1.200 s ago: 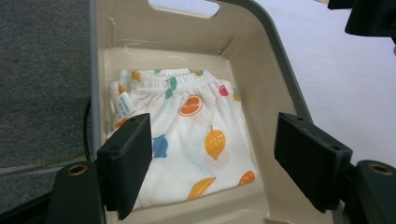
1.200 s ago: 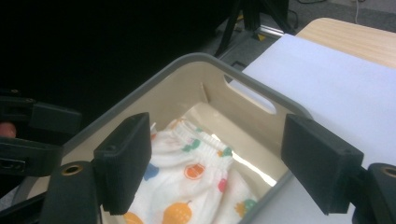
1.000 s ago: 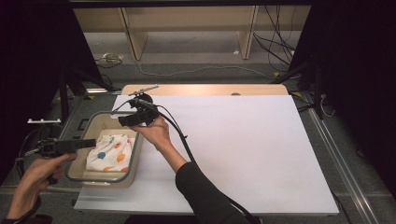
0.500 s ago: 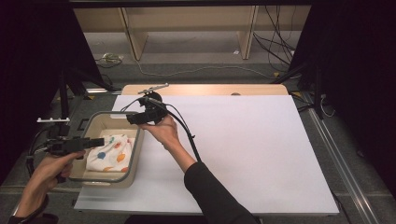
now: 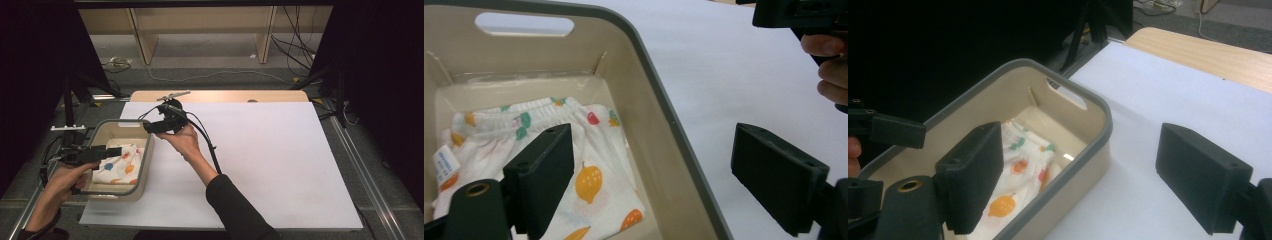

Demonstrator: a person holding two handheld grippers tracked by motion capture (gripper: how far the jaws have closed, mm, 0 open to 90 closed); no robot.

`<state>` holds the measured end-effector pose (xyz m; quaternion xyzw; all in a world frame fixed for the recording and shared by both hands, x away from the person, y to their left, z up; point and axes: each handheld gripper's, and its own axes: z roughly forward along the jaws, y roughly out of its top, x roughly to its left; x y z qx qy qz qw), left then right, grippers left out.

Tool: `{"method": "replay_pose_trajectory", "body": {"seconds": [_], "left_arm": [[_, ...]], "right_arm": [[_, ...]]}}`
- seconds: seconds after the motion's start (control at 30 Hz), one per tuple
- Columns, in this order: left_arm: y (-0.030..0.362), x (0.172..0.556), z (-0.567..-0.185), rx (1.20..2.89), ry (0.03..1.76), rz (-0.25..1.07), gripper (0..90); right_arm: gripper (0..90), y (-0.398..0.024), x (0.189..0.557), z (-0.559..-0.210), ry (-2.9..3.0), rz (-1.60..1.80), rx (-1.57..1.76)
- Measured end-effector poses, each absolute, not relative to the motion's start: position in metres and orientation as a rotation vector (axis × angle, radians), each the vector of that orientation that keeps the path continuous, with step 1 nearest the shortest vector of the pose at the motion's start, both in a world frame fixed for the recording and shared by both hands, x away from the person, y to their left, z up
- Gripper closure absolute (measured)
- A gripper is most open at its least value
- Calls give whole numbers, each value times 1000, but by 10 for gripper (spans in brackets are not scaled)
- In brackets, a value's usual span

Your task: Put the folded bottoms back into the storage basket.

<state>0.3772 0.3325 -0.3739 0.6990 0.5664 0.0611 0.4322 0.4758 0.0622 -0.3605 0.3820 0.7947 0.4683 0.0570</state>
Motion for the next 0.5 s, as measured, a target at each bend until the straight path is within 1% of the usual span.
{"method": "replay_pose_trajectory", "body": {"seconds": [0.27,0.5], "left_arm": [[320,377,-374,1736,1374,181,172],[308,376,-374,1744,1340,181,172]], "right_arm": [[190,51,471,-359,2388,1446,1155],[190,43,466,-362,2377,1472,1156]]}}
